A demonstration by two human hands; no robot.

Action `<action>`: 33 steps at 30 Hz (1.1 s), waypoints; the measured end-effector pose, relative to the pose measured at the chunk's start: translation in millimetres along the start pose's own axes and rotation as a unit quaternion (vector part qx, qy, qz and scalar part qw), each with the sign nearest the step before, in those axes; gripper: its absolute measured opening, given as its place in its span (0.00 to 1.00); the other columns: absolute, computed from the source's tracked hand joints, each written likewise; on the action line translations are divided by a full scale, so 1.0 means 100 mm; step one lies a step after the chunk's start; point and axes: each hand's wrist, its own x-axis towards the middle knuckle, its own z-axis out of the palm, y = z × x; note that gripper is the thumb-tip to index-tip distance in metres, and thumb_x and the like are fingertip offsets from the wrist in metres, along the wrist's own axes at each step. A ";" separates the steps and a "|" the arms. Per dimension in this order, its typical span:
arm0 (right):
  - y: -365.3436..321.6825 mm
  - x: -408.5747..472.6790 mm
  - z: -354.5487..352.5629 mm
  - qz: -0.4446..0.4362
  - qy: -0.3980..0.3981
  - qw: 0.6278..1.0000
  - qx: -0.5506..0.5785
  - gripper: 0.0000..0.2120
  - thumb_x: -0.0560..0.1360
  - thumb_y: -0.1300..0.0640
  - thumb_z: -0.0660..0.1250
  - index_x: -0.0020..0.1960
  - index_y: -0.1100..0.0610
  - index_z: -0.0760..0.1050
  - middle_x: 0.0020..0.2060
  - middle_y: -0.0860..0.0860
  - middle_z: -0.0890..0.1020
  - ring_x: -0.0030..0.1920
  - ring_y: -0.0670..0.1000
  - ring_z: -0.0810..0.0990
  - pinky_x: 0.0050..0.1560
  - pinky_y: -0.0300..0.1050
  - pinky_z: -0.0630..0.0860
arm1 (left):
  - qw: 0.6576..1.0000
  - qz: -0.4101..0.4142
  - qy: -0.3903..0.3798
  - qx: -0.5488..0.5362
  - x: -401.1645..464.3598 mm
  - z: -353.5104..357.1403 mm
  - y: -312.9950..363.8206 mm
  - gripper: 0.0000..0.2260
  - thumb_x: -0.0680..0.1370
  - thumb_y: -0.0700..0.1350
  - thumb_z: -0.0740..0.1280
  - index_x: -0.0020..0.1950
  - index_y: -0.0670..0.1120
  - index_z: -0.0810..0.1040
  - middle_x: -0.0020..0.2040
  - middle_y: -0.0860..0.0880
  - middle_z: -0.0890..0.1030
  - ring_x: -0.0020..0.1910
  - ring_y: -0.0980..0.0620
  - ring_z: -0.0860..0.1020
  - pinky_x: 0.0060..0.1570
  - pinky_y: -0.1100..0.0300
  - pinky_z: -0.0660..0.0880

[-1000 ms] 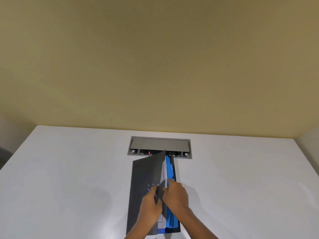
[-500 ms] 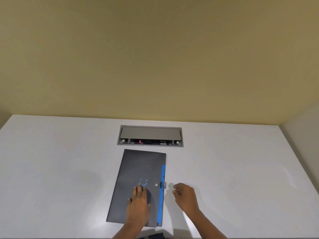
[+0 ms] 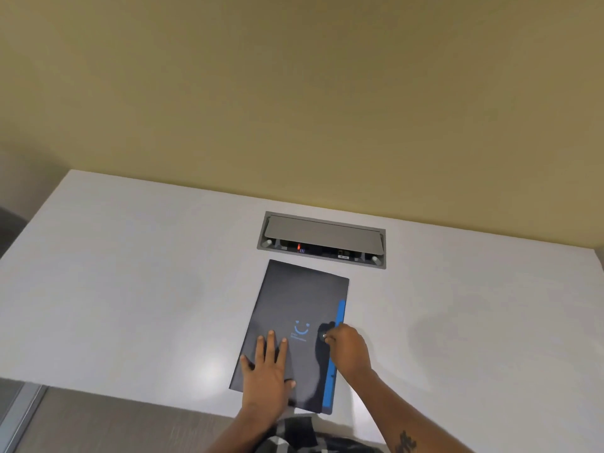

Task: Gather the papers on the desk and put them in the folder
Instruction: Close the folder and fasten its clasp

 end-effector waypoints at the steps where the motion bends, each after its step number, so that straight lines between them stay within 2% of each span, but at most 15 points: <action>1: -0.02 0.02 0.01 0.003 -0.004 1.000 -0.011 0.12 0.85 0.58 0.65 0.62 0.59 0.85 0.58 0.56 0.86 0.56 0.56 0.86 0.62 0.44 0.82 | 1.000 0.000 -0.005 0.000 0.00 -0.01 0.01 0.41 0.82 0.63 0.59 0.84 0.51 0.36 0.85 0.43 0.34 0.84 0.37 0.39 0.77 0.29 0.52; 8: -0.17 0.17 0.08 0.009 -0.008 0.999 -0.047 0.14 0.86 0.55 0.63 0.67 0.60 0.79 0.61 0.57 0.85 0.60 0.56 0.86 0.65 0.43 0.80 | 1.000 -0.011 -0.027 0.006 -0.01 -0.07 0.06 0.42 0.82 0.64 0.58 0.83 0.52 0.33 0.83 0.43 0.30 0.83 0.37 0.35 0.78 0.28 0.48; 14: -0.19 0.20 0.14 0.028 -0.001 0.999 -0.034 0.14 0.85 0.59 0.64 0.67 0.63 0.79 0.61 0.59 0.85 0.60 0.58 0.86 0.65 0.47 0.81 | 0.999 -0.008 -0.042 0.005 -0.04 -0.15 0.05 0.41 0.82 0.64 0.57 0.84 0.52 0.35 0.84 0.43 0.31 0.83 0.36 0.35 0.78 0.29 0.49; 18: -0.15 0.20 0.14 0.037 0.008 0.999 -0.002 0.13 0.85 0.57 0.65 0.67 0.61 0.79 0.60 0.57 0.86 0.58 0.55 0.86 0.64 0.42 0.81 | 0.999 -0.001 -0.053 0.004 -0.03 -0.24 0.02 0.41 0.82 0.63 0.59 0.84 0.52 0.37 0.85 0.44 0.34 0.84 0.37 0.38 0.78 0.30 0.52; 20: -0.15 0.18 0.12 0.049 0.007 0.999 0.018 0.14 0.85 0.55 0.66 0.66 0.61 0.79 0.60 0.56 0.85 0.59 0.55 0.86 0.65 0.42 0.80 | 0.999 -0.010 -0.042 -0.015 -0.03 -0.30 -0.01 0.41 0.82 0.61 0.61 0.85 0.51 0.39 0.86 0.45 0.40 0.85 0.39 0.44 0.78 0.32 0.56; 22: -0.14 0.16 0.12 0.054 0.013 0.997 0.047 0.11 0.83 0.57 0.69 0.61 0.62 0.83 0.58 0.57 0.86 0.55 0.56 0.86 0.65 0.46 0.82 | 0.997 -0.039 0.017 -0.071 -0.03 -0.37 -0.07 0.43 0.80 0.60 0.64 0.85 0.49 0.41 0.84 0.47 0.58 0.82 0.44 0.60 0.75 0.38 0.64; 24: -0.08 0.10 0.12 0.060 0.062 0.991 0.105 0.06 0.79 0.59 0.75 0.52 0.62 0.84 0.52 0.57 0.84 0.47 0.54 0.84 0.57 0.48 0.84 | 0.980 -0.082 0.103 -0.146 -0.01 -0.43 -0.19 0.42 0.79 0.57 0.68 0.85 0.50 0.46 0.70 0.51 0.77 0.67 0.49 0.77 0.67 0.46 0.70; 25: -0.05 0.04 0.13 0.079 0.094 0.983 0.138 0.09 0.77 0.57 0.78 0.51 0.62 0.83 0.51 0.56 0.82 0.45 0.52 0.82 0.52 0.47 0.84 | 0.969 -0.106 0.136 -0.177 0.01 -0.46 -0.28 0.41 0.79 0.56 0.69 0.84 0.49 0.48 0.62 0.53 0.82 0.59 0.51 0.80 0.63 0.48 0.71; 27: 0.06 -0.09 0.15 0.132 0.136 0.959 0.212 0.16 0.73 0.53 0.81 0.54 0.60 0.80 0.51 0.52 0.79 0.48 0.52 0.80 0.49 0.44 0.78 | 0.951 -0.154 0.169 -0.206 0.06 -0.49 -0.45 0.38 0.79 0.53 0.69 0.84 0.47 0.54 0.56 0.53 0.84 0.54 0.49 0.82 0.57 0.49 0.72; 29: 0.15 -0.20 0.21 0.167 0.151 0.938 0.264 0.19 0.72 0.53 0.82 0.56 0.59 0.79 0.51 0.52 0.81 0.50 0.55 0.81 0.51 0.44 0.76 | 0.940 -0.191 0.157 -0.237 0.10 -0.49 -0.59 0.31 0.80 0.52 0.69 0.80 0.48 0.64 0.59 0.51 0.85 0.59 0.45 0.82 0.59 0.45 0.74; 33: 0.23 -0.32 0.29 0.187 0.141 0.921 0.313 0.10 0.76 0.55 0.79 0.50 0.60 0.82 0.43 0.55 0.86 0.47 0.57 0.84 0.58 0.52 0.81 | 0.921 -0.210 0.111 -0.310 0.11 -0.44 -0.70 0.16 0.82 0.49 0.66 0.70 0.51 0.75 0.62 0.48 0.85 0.62 0.43 0.82 0.64 0.42 0.73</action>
